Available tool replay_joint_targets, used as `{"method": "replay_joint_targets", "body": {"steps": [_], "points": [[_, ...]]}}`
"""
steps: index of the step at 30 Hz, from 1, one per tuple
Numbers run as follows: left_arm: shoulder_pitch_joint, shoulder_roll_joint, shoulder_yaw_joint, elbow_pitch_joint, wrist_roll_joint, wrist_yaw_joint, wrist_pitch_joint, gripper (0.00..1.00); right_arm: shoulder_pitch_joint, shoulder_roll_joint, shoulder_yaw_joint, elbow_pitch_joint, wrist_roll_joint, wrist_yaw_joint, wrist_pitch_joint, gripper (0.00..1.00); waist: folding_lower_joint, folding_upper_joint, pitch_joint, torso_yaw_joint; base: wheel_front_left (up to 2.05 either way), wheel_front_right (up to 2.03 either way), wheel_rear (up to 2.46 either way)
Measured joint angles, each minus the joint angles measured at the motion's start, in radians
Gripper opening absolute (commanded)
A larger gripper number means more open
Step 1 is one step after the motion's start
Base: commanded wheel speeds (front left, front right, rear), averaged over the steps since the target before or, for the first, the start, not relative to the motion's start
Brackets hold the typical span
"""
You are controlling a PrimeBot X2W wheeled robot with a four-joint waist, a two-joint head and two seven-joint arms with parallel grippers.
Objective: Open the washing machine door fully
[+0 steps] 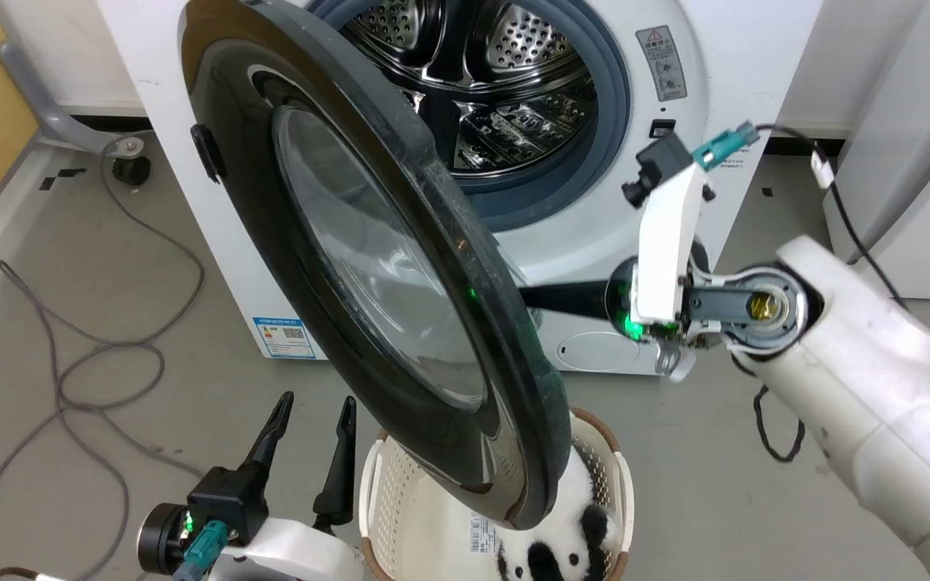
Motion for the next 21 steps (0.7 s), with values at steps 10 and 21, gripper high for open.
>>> {"method": "replay_joint_targets", "body": {"steps": [10, 21], "points": [[0.009, 0.003, -0.011, 0.0, -0.003, 0.008, 0.0, 1.0, 0.063, -0.049, -0.033, -0.053, -0.001, 0.0, -0.231, 1.0, 0.0, 0.0, -0.004, -0.005, 0.0, 0.0, 0.0], [0.037, 0.006, -0.009, 0.002, -0.013, 0.027, 0.0, 1.0, 0.342, -0.106, -0.148, -0.071, 0.003, 0.0, -0.723, 1.0, 0.0, 0.0, -0.034, -0.035, 0.0, 0.0, 0.0]]}}
